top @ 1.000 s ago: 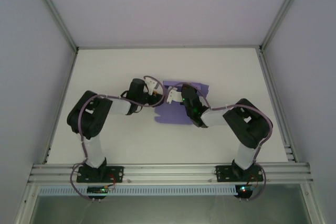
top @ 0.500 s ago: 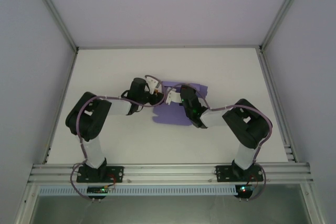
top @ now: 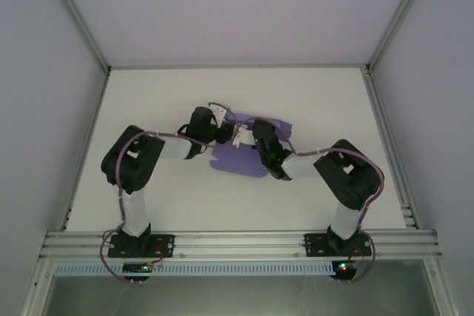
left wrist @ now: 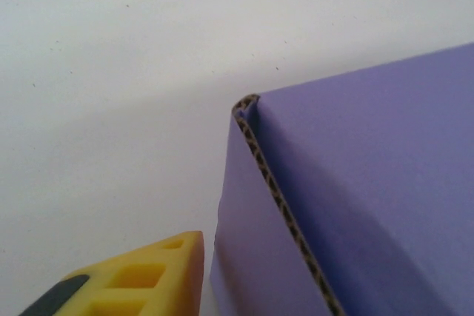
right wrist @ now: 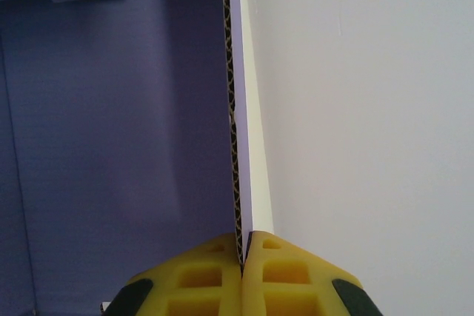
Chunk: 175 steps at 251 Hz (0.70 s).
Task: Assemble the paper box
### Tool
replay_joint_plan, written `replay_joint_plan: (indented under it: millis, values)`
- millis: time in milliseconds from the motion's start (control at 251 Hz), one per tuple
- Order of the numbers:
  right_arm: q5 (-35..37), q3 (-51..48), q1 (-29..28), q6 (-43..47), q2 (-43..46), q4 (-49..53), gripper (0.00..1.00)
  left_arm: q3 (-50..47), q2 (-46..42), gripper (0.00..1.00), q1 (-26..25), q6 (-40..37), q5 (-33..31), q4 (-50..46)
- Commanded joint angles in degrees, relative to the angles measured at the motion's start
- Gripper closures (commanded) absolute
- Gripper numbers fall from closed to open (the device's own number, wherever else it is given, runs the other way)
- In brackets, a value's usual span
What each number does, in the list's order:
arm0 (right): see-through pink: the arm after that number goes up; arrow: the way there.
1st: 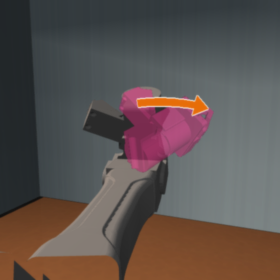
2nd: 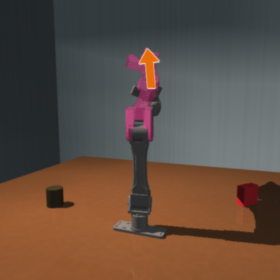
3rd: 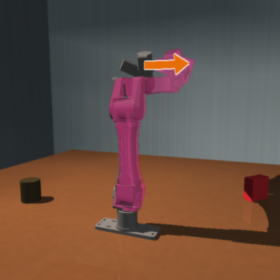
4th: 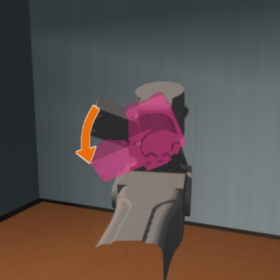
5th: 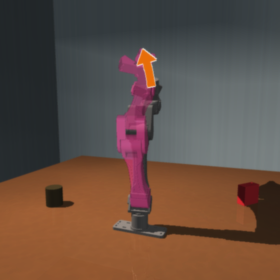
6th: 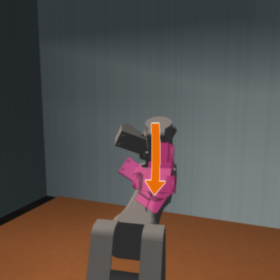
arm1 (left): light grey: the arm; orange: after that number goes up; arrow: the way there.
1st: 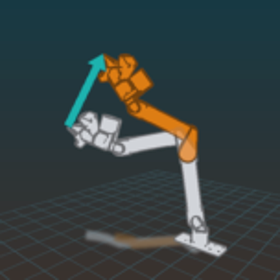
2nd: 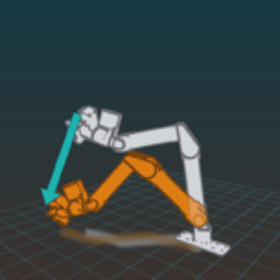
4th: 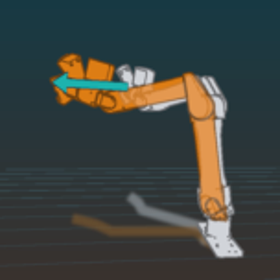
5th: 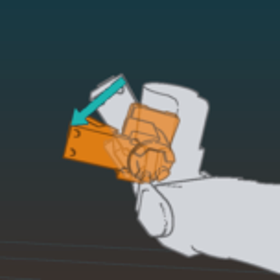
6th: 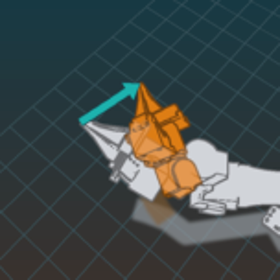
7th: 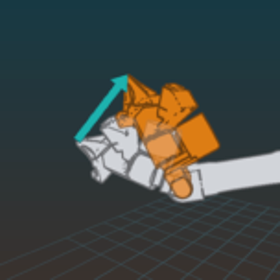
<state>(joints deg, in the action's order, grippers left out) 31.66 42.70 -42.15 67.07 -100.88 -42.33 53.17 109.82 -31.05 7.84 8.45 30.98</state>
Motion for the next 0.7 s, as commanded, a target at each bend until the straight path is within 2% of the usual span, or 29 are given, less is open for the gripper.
replay_joint_plan:
  millis: [0, 64, 160, 176, 212, 279, 363, 419, 475, 571, 631, 694]
  values:
    - [-6.5, -1.2, -1.4, -3.5, -0.5, 11.3, 1.00, 1.5, 2.3, 0.75, 0.5, 1.1, -7.2, 1.8]
    - [-7.0, -1.1, -1.3, -4.6, 0.0, 12.1, 1.00, 1.3, 2.7, 0.80, 0.5, 1.0, -7.9, 2.1]
    - [-7.3, -0.8, -1.1, -7.1, 1.3, 13.0, 1.00, 1.2, 2.9, 1.00, 0.3, 1.2, -8.9, 1.1]
    - [-7.3, -0.8, -1.0, -7.7, 1.6, 13.1, 1.00, 1.1, 2.9, 1.00, 0.4, 1.2, -9.0, 1.3]
    - [-6.6, -0.5, -0.8, -9.7, 2.2, 12.8, 0.93, 0.6, 2.7, 1.00, 0.3, 1.0, -8.9, 1.7]
    - [-4.7, 0.0, -0.3, -13.4, 3.8, 12.0, 0.70, -0.4, 2.2, 1.00, 0.3, 0.7, -8.6, 2.4]
    - [-2.1, -0.1, 0.4, -18.6, 7.2, 11.4, 0.46, -1.5, 1.2, 1.00, 0.3, 0.6, -7.9, 2.8]
    - [-0.7, 0.0, 1.0, -22.6, 10.1, 13.2, 0.34, -2.4, 0.3, 1.00, 0.3, 0.6, -6.9, 3.2]
    - [-0.7, -0.1, 1.9, -26.8, 13.1, 17.4, 0.29, -3.2, -0.6, 1.00, 0.3, 0.5, -6.1, 3.4]
    - [-5.9, -0.2, 3.7, -33.4, 18.8, 27.2, 0.24, -4.6, -1.8, 1.00, 0.3, -0.6, -4.1, 4.1]
    - [-14.3, -0.1, 4.7, -36.5, 22.4, 34.1, 0.21, -5.4, -2.2, 1.00, 0.3, -1.7, -2.5, 4.7]
    - [-23.0, 0.0, 5.8, -40.3, 26.0, 37.1, 0.17, -6.0, -2.2, 1.00, 0.4, -2.5, -1.3, 5.1]
